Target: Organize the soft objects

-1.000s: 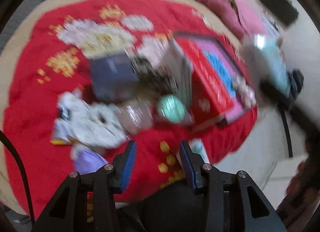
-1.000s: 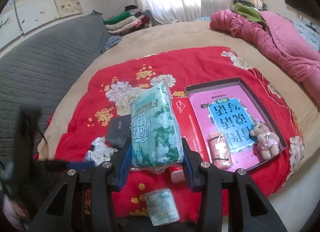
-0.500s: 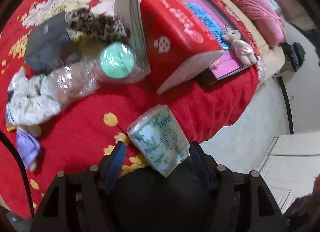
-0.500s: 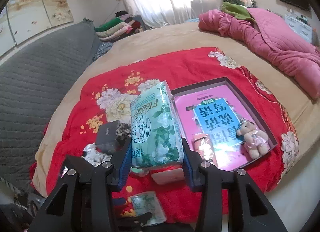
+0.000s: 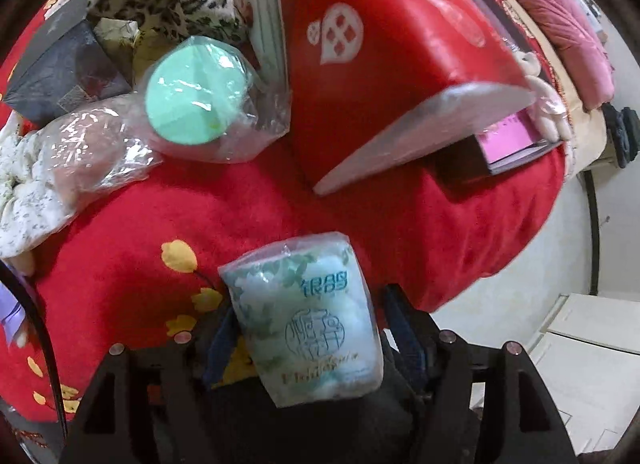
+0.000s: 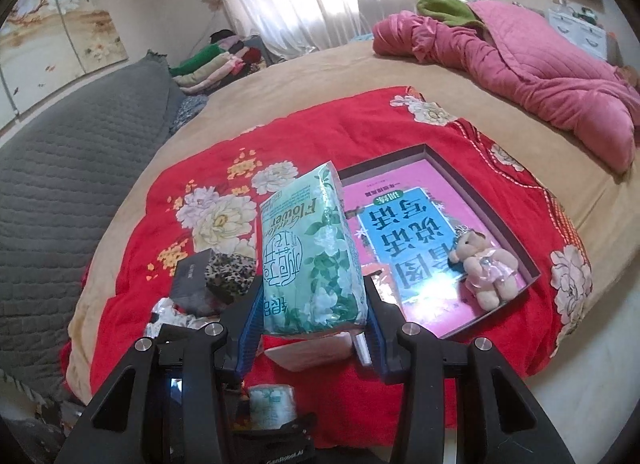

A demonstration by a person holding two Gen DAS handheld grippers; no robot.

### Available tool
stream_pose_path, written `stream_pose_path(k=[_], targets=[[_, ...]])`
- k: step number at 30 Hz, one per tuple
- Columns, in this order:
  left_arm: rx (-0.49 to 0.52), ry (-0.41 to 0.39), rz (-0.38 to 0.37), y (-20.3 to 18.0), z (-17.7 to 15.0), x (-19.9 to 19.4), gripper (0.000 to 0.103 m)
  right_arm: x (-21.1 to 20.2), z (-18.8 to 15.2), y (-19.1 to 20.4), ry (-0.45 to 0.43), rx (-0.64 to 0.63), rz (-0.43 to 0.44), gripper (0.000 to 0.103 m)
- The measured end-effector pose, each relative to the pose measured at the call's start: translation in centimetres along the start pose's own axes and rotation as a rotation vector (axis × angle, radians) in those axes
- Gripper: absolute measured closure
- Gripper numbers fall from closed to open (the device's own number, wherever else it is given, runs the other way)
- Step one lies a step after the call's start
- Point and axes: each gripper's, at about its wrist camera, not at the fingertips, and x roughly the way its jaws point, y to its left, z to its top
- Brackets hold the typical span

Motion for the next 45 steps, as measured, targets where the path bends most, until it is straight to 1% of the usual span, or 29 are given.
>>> stream_pose_path(k=[2,4,5,6,11,15,18,21,25,29,32,38,45], targets=[[0.012,-0.013,0.027,-0.4,-0.1,0.2,0.034,0.1,0.1,-0.5,-0.003,0.012,-0.003,0.057],[0.027,-0.020,0.072,-0.7,-0.3,0.3,0.039,0.1,0.1,-0.9,-0.004,0.023,-0.005,0.057],[0.030,-0.021,0.086,-0.8,-0.3,0.4,0.044,0.1,0.1,-1.0,-0.005,0.027,-0.004,0.057],[0.025,-0.021,0.089,-0.8,-0.3,0.4,0.046,0.0,0.2,-1.1,-0.007,0.029,-0.005,0.057],[0.019,-0.021,0.075,-0.2,-0.5,-0.2,0.055,-0.3,0.4,-1.9,-0.018,0.044,-0.012,0.057],[0.007,-0.029,0.037,1.3,-0.9,-1.7,0.056,-0.6,0.8,-2.3,-0.029,0.053,-0.013,0.057],[0.003,-0.071,0.043,2.2,-1.0,-3.6,0.056,-0.8,1.0,-2.5,-0.038,0.060,-0.015,0.057],[-0.017,-0.109,0.027,3.3,-1.0,-5.8,0.056,-1.0,1.2,-2.6,-0.044,0.066,-0.013,0.057],[-0.019,-0.181,0.025,4.2,-0.2,-9.5,0.056,-1.3,1.7,-2.5,-0.053,0.054,-0.010,0.057],[-0.007,-0.250,-0.008,3.3,1.4,-13.0,0.056,-1.7,2.3,-2.8,-0.065,0.052,-0.016,0.057],[0.011,-0.291,-0.032,0.9,3.1,-14.4,0.056,-2.1,2.9,-3.6,-0.077,0.056,-0.030,0.057],[0.066,-0.348,-0.059,-3.2,6.4,-15.7,0.056,-2.7,4.5,-6.8,-0.093,0.078,-0.076,0.057],[0.132,-0.379,-0.072,-6.7,9.3,-15.9,0.056,-2.5,5.6,-10.1,-0.086,0.088,-0.119,0.057]])
